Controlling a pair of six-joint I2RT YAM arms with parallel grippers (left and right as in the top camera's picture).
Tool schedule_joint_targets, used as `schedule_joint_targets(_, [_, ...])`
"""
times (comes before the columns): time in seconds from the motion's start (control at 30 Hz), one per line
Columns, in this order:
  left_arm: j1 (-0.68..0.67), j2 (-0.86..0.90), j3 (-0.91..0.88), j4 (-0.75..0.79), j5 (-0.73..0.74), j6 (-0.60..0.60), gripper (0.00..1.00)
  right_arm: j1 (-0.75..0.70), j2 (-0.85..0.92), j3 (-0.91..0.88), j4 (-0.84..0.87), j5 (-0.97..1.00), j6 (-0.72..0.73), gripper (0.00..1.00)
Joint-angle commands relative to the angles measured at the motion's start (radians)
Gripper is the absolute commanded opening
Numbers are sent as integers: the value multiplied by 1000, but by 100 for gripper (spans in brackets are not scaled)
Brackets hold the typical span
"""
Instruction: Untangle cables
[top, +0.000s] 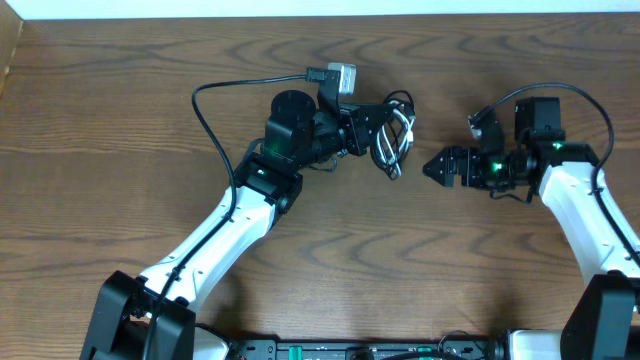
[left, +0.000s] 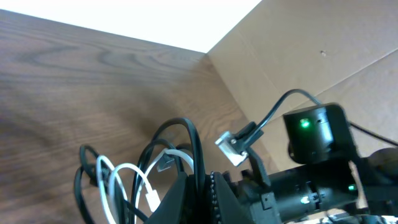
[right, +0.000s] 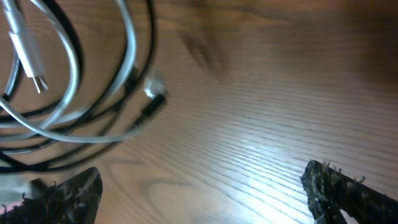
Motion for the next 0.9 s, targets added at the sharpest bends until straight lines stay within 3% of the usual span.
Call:
schedule_joint_targets(0.0, [4, -10, 5, 9, 34, -33, 8, 21, 3, -24, 38, -122, -22, 99])
schedule_joint_targets(0.27, [4, -10, 5, -3, 33, -19, 8, 117, 3, -27, 124, -243, -84, 99])
schedule_joint_targets(0.43, [5, -10, 5, -34, 26, 5, 8, 172, 3, -27, 178, -267, -79, 94])
schedule_joint_targets(0.73, [4, -10, 5, -32, 26, -8, 8, 217, 3, -27, 238, -235, -68, 72])
schedule_joint_targets(0.87, [4, -10, 5, -32, 27, -8, 8, 234, 3, -27, 258, -197, -68, 52])
